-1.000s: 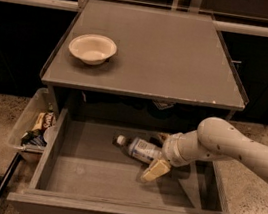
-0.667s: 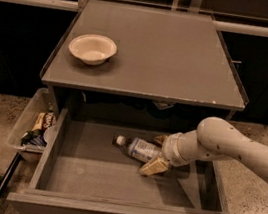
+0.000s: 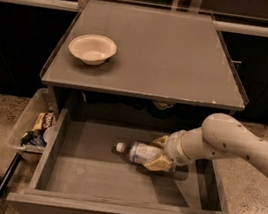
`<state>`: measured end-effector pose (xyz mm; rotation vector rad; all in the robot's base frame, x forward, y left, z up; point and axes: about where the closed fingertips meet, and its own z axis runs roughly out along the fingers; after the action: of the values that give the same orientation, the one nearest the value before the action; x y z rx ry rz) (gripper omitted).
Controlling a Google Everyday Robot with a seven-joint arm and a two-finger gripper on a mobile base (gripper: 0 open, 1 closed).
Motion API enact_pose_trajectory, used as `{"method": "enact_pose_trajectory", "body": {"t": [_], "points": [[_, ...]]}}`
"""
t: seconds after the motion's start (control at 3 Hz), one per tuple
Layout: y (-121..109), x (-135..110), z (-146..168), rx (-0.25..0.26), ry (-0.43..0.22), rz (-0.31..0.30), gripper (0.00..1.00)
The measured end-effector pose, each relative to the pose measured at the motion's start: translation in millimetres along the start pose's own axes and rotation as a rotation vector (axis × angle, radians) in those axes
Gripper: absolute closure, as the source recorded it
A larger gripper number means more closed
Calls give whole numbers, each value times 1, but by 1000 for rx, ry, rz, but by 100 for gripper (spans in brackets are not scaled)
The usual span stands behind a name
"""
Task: Pick blue plastic bottle from top drawer and place on counter
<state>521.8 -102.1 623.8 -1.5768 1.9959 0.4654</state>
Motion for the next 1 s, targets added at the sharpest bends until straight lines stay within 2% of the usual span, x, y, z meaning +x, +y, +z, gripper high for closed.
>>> {"method": "enact_pose_trajectory", "body": {"t": [0.33,0.67,1.0], "points": [[12,-24,-39,-9,-30,-66,100],[22,-42,-84,6,-46,-117,100],[25,-61,-135,55,-47,-152,100]]}}
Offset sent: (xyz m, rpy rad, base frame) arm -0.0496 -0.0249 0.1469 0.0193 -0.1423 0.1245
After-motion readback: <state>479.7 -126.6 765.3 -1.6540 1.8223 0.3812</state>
